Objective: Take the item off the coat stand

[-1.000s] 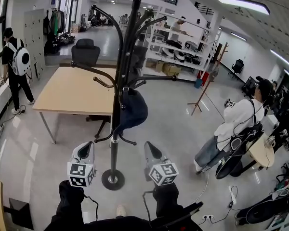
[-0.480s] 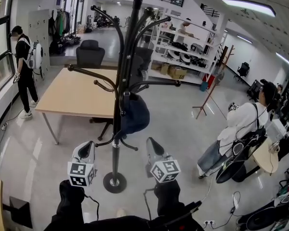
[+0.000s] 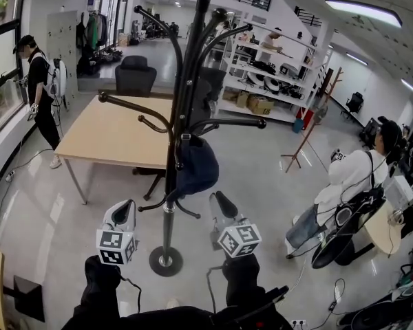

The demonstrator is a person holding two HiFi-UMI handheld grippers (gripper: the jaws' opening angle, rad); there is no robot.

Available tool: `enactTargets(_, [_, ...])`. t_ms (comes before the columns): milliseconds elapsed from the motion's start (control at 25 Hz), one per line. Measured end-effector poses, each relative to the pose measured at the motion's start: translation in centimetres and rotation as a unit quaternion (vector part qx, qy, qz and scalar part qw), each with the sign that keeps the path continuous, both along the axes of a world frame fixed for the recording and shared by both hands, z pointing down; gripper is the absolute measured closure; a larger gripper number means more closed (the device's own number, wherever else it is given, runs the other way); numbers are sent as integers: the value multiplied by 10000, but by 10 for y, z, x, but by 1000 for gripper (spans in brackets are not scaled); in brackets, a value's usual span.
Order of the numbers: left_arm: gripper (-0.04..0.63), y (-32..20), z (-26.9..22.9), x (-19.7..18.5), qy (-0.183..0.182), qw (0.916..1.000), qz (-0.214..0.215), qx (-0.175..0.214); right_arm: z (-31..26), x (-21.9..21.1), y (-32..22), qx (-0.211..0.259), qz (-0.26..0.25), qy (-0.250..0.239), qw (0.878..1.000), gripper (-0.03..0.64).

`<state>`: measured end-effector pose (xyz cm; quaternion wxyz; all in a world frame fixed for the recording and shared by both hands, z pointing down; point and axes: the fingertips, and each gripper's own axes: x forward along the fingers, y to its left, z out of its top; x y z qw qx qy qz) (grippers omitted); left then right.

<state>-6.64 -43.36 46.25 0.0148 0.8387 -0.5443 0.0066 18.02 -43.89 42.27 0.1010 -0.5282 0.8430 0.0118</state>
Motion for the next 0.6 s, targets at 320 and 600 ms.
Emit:
enactTargets(320, [593, -10, 2, -12, -2, 9998, -177, -80, -4, -3, -22, -38, -71, -30, 10000, 492])
enactTargets(600, [592, -14, 1, -17, -14, 9997, -237, -109, -9, -8, -31, -24, -179, 1, 9998, 463])
